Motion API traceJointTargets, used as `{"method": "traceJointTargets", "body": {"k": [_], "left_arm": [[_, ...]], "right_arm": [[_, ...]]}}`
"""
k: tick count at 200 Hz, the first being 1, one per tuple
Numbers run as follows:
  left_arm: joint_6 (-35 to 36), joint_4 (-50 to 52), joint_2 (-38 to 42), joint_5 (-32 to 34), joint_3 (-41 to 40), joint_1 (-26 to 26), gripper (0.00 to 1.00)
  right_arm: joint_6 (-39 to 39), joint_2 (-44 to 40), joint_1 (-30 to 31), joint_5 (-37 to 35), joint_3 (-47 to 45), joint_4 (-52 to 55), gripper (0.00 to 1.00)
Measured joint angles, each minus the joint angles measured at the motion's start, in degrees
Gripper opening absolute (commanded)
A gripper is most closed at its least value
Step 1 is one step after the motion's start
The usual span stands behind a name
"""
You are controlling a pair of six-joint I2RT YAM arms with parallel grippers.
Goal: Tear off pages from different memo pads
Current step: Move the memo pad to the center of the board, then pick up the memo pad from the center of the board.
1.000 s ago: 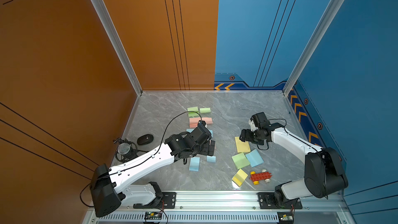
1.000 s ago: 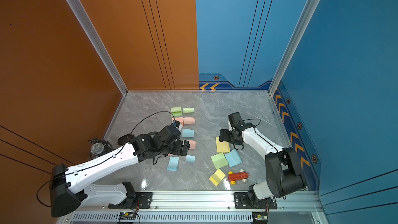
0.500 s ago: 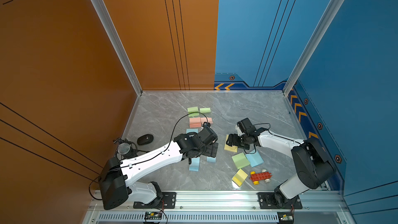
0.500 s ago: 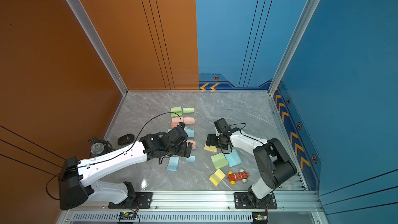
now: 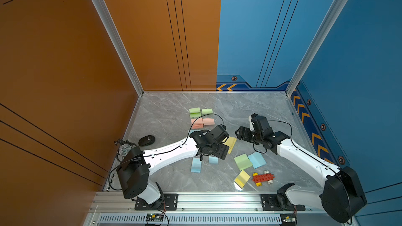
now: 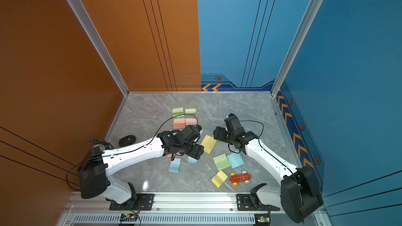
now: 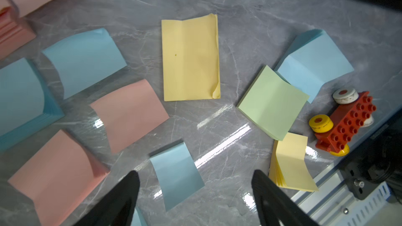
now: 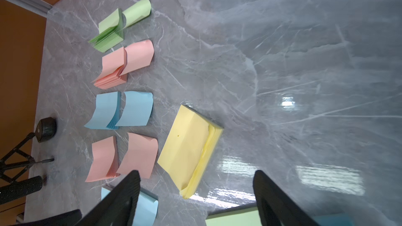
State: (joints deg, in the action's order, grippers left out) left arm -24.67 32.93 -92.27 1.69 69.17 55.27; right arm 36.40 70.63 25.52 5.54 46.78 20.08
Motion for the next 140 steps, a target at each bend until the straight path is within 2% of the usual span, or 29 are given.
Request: {"method": "traceJointTargets", "body": {"k": [13, 31, 41, 48, 140], "left_arm": [[2.34, -0.66, -3.3, -0.72, 1.77, 0.22, 0.68], [5.4, -0.87, -5.75, -0.74, 2.6, 0.61, 0.54], [6.69, -0.87, -6.73, -0.76, 2.97, 0.7, 0.42], [7.74, -0.9, -7.45, -0.76, 3.37, 0.74, 0.38], [13.57, -1.46, -16.31, -0.42, 9.73, 0.96, 0.34]], "right_arm": [[-0.85, -1.86, -0.79, -0.59, -1.11, 1.36, 0.84], [-1.81, -4.09, -1.11, -0.96, -2.89, 2.78, 0.84], [-2.14, -4.98, -1.18, -1.07, -3.48, 3.58, 0.84], [-2.38, -5.42, -1.22, -1.11, -3.69, 4.0, 0.84], [-3.65, -6.32, -1.97, -1.09, -3.82, 4.5, 0.84]]}}
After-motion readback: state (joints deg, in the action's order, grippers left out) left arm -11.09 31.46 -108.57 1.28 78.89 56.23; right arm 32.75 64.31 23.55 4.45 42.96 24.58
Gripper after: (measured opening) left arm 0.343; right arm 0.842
